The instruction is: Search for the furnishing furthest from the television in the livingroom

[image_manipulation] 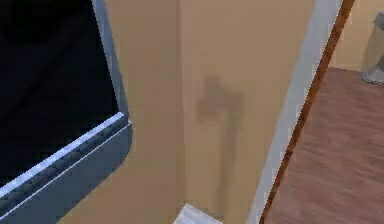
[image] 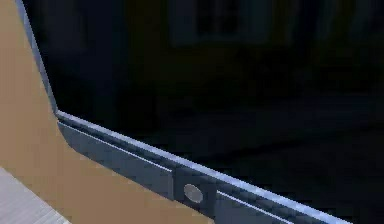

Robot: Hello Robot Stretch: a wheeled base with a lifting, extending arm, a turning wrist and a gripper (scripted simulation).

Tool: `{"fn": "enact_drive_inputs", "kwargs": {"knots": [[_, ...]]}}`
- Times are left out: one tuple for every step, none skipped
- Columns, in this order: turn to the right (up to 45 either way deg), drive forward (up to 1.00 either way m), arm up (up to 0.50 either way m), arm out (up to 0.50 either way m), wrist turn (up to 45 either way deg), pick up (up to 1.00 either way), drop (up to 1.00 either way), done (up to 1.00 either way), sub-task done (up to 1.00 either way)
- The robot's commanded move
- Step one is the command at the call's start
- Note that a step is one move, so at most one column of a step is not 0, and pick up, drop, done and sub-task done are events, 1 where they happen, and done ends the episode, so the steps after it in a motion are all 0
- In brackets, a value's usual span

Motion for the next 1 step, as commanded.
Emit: {"fn": "enact_drive_inputs", "kwargs": {"knots": [[-45.0, 0.00, 0.00, 0.00, 0.0, 0.00, 0.00, 0.00, 0.00]]}}
